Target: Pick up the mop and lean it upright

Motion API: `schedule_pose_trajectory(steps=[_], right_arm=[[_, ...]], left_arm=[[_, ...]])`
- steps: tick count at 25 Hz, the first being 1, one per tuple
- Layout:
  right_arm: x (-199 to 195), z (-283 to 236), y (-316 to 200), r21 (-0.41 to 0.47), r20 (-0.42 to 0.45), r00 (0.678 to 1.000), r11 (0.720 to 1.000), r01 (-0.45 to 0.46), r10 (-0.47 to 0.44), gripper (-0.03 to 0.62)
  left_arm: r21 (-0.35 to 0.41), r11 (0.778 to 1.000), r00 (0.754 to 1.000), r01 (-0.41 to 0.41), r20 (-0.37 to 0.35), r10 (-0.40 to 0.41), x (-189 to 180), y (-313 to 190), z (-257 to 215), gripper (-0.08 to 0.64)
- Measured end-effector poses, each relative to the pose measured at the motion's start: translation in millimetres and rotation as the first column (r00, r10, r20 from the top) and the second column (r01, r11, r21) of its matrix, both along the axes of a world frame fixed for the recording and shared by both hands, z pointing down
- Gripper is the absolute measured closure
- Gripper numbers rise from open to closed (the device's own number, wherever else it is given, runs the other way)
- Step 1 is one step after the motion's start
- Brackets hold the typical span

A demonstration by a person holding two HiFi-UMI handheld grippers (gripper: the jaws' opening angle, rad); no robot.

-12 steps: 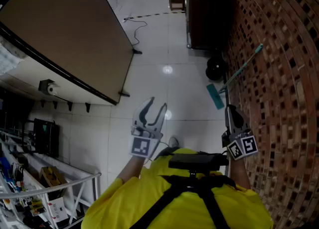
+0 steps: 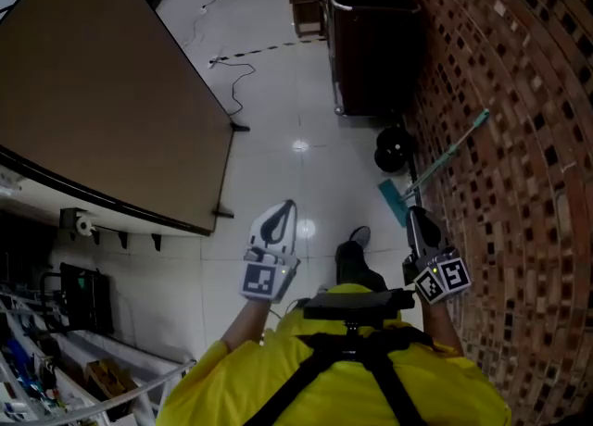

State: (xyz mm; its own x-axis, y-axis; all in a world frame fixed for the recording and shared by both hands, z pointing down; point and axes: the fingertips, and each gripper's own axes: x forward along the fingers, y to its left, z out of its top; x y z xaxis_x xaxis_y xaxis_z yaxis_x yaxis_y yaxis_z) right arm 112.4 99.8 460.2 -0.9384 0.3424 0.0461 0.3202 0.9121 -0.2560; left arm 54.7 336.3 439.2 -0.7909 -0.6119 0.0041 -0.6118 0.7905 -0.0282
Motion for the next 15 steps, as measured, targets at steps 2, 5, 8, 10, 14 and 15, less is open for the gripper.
schedule_pose_trajectory(steps=[2,5,8,10,14,15], right_arm=[[-40.6,2.5,-15.8,0.008,0.014,1.0,1.0,0.003,-0.003,0.57],[-113.5,9.2,-36.5,0.002,0.027,1.0,1.0,0.003,-0.003,0.545],[-175.2,-7.8,-43.4,0.041,0.058,0.998,0.999,0.005,-0.008,0.545],[-213.1,-33.7,-47.3,0.155,0.127,0.991,0.988,0.01,-0.03,0.545],[-270.2,-40.7,-80.2,0.177,0.161,0.986,0.982,-0.058,0.029,0.545],[-275.7,-32.1,-93.8,0.155,0.136,0.988,0.983,-0.095,0.074,0.545]], left_arm=[[0.015,1.0,1.0,-0.005,0.013,0.005,-39.8,-14.5,-0.1,0.467],[0.025,1.0,1.0,0.005,0.019,-0.005,-109.1,-32.8,-1.7,0.359],[0.052,0.999,1.0,-0.015,-0.023,0.017,-165.8,-46.2,-10.7,0.406],[0.036,0.998,0.999,-0.044,-0.019,0.045,-203.1,-65.6,-18.6,0.494],[0.032,0.992,0.992,-0.121,-0.023,0.122,-273.4,-124.8,-23.2,0.491],[0.041,0.987,0.987,-0.153,-0.039,0.155,-284.1,-141.6,-21.1,0.476]])
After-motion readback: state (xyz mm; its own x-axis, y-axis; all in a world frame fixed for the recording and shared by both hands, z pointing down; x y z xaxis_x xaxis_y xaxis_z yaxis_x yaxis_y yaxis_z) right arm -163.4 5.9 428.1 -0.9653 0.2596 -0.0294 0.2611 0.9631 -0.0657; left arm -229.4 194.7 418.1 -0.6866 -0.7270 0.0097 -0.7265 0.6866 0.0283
